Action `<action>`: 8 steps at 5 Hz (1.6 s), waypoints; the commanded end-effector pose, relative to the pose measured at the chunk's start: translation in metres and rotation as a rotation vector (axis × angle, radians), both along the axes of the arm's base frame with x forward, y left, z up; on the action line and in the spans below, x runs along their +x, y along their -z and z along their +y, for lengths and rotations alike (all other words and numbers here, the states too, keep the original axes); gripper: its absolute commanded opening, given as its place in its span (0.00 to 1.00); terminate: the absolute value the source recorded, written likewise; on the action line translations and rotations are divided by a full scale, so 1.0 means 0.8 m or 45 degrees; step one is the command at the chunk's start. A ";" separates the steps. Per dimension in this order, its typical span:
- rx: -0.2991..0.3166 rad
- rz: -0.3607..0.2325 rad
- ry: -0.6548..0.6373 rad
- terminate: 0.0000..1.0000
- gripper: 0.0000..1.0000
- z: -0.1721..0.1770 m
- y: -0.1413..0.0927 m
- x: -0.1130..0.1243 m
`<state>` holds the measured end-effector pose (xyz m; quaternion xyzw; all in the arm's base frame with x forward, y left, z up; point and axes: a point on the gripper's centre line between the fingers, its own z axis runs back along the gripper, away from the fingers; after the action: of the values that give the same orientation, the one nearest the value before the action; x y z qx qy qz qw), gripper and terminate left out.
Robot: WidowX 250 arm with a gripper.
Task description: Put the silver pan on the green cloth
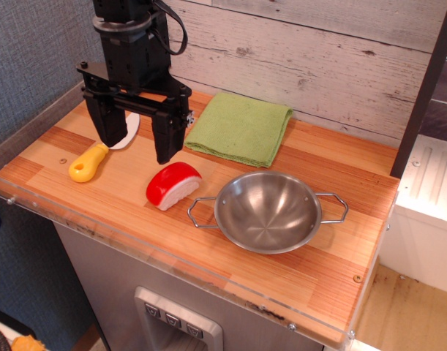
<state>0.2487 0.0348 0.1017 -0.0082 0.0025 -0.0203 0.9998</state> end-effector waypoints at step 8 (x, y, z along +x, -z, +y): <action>-0.034 -0.017 0.514 0.00 1.00 -0.188 0.061 0.009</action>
<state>0.2554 -0.1150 0.0459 -0.0182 0.0116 -0.2178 0.9758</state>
